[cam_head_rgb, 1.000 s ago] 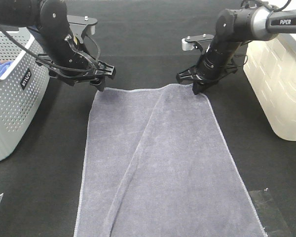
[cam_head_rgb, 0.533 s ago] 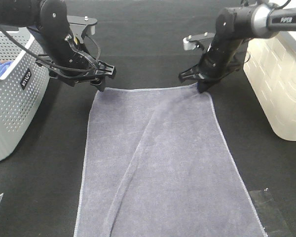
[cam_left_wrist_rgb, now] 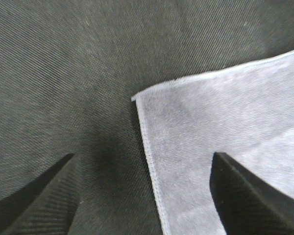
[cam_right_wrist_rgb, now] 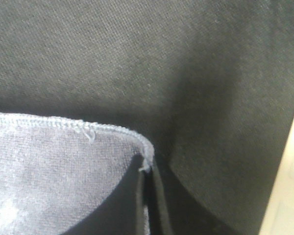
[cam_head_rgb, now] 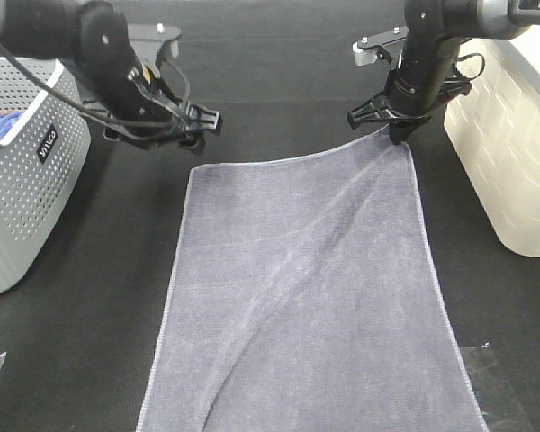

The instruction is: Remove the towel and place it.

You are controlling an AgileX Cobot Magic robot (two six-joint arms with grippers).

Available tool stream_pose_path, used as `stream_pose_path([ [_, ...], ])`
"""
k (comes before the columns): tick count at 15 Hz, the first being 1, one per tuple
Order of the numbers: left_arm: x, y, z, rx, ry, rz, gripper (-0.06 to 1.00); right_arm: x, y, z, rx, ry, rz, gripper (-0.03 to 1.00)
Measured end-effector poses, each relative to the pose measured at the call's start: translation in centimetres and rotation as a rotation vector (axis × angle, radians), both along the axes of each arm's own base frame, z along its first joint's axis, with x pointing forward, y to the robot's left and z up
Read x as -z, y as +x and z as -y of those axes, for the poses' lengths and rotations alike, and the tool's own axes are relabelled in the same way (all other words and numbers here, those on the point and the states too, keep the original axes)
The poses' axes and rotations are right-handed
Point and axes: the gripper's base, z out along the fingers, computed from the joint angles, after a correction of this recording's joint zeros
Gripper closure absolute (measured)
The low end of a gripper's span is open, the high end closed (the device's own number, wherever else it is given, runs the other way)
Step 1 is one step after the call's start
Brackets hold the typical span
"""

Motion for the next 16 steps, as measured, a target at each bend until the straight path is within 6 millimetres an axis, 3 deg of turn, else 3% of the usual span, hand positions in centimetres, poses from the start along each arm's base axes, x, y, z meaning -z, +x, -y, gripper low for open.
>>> stream_pose_path([
  [3,2.9,0.2,0.1,-0.017,0.009,-0.052,0.25,-0.2,0.0,0.0,0.004,0.003,0.005,0.97],
  [9,6.0,1.3,0.7,-0.032,-0.048,0.002,0.26,-0.4,0.0,0.0,0.005,0.006,0.006,0.97],
  [12,7.4,1.8,1.0,-0.031,-0.073,0.032,0.33,-0.4,0.0,0.0,0.006,0.008,0.006,0.97],
  [16,7.4,2.0,1.1,-0.027,-0.087,0.058,0.5,-0.4,-0.1,0.0,0.006,0.009,0.006,0.97],
])
